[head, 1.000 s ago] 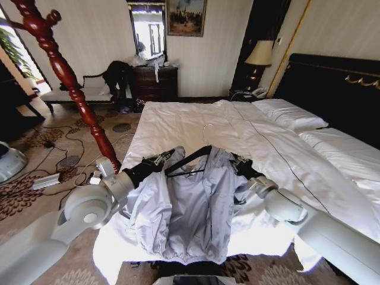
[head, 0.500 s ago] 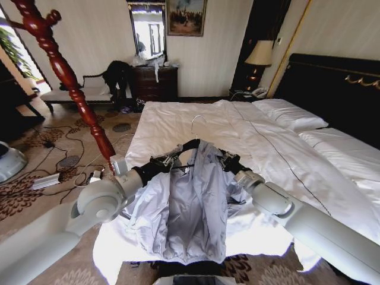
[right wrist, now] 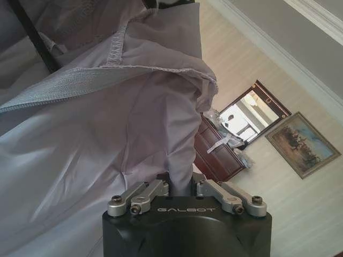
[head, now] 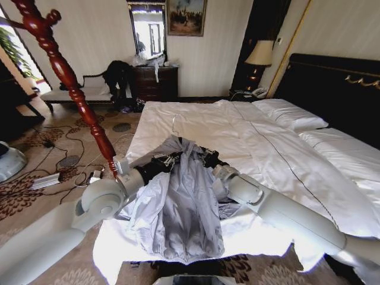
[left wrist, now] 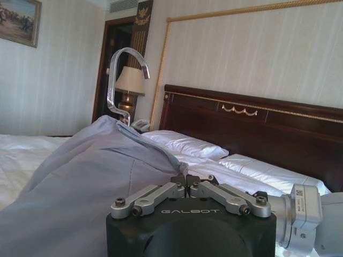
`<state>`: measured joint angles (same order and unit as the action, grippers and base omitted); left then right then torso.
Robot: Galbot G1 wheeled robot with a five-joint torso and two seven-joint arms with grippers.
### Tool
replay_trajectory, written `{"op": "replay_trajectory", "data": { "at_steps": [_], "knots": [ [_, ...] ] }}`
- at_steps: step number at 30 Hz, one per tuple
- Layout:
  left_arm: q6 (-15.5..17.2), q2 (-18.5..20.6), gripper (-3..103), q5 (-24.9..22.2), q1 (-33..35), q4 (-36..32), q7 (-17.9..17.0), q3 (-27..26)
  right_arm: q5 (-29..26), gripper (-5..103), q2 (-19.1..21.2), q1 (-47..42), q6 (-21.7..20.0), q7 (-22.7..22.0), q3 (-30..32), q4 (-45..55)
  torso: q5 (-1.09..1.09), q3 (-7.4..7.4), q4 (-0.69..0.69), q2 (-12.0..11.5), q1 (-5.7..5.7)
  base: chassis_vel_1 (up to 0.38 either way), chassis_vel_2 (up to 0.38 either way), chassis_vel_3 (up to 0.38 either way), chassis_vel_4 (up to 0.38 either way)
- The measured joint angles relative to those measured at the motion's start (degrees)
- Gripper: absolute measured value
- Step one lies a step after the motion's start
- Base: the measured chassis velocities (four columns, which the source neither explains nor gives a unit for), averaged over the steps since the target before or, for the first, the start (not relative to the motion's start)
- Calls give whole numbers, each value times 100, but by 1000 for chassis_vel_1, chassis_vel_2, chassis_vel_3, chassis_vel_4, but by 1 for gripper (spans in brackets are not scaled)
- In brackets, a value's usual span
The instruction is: Pick up the clothes from the bed and hang them on the clothes hanger.
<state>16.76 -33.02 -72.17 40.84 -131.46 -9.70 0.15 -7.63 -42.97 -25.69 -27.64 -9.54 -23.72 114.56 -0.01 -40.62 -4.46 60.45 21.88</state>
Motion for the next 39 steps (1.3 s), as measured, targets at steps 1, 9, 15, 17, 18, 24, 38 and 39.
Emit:
{"op": "replay_trajectory", "data": {
  "at_steps": [1,9,15,17,18,24,38,39],
  "knots": [
    [0,0,0,0,0,0,0,0,0,18,0,0,0,0,0,0,0,0,0,0,0,0,0,0,0],
    [153,37,-1,2,243,-44,-31,-89,26,18,125,-117,14,-36,133,31,0,0,-2,0,0,0,0,0,0],
    [312,56,15,-12,458,-197,-104,-287,67,18,258,-242,55,-36,225,104,0,1,0,0,-1,0,0,0,0],
    [362,112,25,-14,480,-253,-161,-353,107,18,293,-292,82,-36,248,113,0,1,-1,1,-1,0,0,0,0],
    [383,143,31,-15,486,-280,-179,-376,127,18,298,-310,98,-36,261,113,0,1,-1,0,-1,0,0,0,0],
    [417,340,53,39,600,-508,-212,-485,187,18,329,-396,176,-48,361,133,0,1,0,0,-1,0,0,0,0],
    [57,654,98,453,804,-730,-114,-752,994,18,548,-1078,648,10,1021,185,1,1,-2,0,-1,0,0,0,0],
    [57,654,98,453,804,-730,-114,-752,994,18,548,-1078,648,10,1021,185,1,1,-2,0,-1,0,0,0,0]
  ]
}}
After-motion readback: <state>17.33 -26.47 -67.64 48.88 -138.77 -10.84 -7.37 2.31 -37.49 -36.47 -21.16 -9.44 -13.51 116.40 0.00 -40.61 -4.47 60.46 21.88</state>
